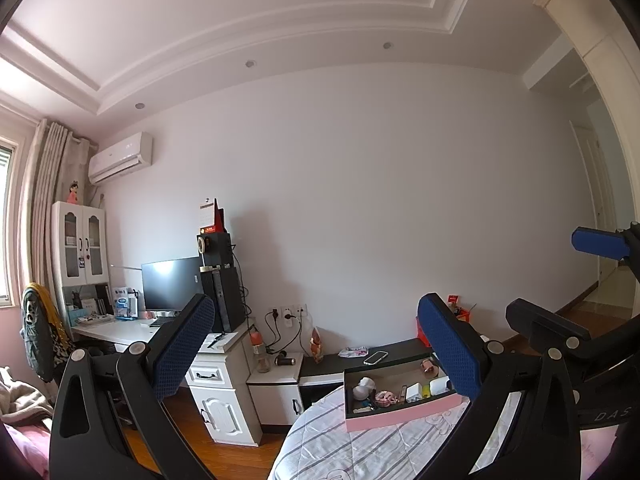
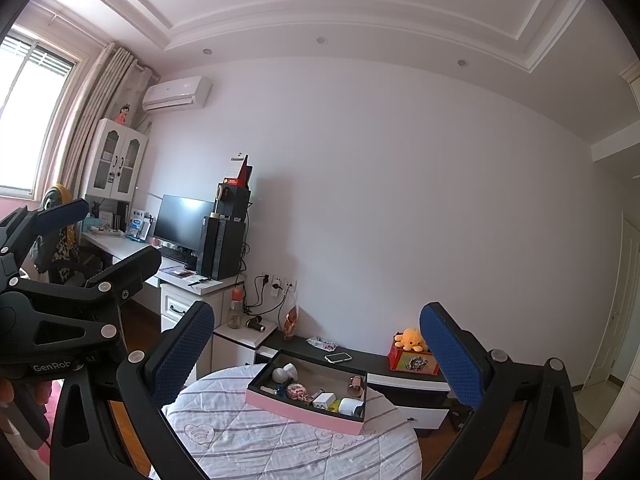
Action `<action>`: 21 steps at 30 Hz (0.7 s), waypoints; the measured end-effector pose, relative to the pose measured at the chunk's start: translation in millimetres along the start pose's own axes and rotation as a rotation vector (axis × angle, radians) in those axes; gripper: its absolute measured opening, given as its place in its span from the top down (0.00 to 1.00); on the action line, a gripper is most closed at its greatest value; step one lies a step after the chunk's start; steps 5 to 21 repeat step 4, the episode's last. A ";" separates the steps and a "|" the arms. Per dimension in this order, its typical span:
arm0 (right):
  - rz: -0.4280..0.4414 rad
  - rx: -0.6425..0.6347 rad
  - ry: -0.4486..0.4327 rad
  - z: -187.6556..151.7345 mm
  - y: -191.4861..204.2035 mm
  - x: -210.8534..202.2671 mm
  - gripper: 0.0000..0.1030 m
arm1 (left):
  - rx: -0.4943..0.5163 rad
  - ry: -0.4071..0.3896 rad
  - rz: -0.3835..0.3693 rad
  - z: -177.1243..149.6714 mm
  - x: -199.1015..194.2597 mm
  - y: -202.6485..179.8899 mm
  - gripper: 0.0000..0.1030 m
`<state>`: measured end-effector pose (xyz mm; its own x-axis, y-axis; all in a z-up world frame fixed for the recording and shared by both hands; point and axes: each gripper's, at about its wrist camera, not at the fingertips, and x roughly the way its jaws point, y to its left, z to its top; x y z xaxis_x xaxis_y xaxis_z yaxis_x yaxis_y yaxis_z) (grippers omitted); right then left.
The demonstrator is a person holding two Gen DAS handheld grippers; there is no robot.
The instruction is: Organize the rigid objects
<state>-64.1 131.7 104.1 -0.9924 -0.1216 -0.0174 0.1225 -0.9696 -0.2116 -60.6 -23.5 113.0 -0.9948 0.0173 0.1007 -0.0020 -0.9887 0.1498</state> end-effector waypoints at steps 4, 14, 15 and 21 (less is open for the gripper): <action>0.001 -0.001 0.002 -1.5 -0.9 0.6 0.00 | -0.001 0.002 -0.002 0.3 0.3 0.1 0.00; 0.001 -0.001 0.002 -1.5 -0.9 0.6 0.00 | -0.001 0.002 -0.002 0.3 0.3 0.1 0.00; 0.001 -0.001 0.002 -1.5 -0.9 0.6 0.00 | -0.001 0.002 -0.002 0.3 0.3 0.1 0.00; 0.001 -0.001 0.002 -1.5 -0.9 0.6 0.00 | -0.001 0.002 -0.002 0.3 0.3 0.1 0.00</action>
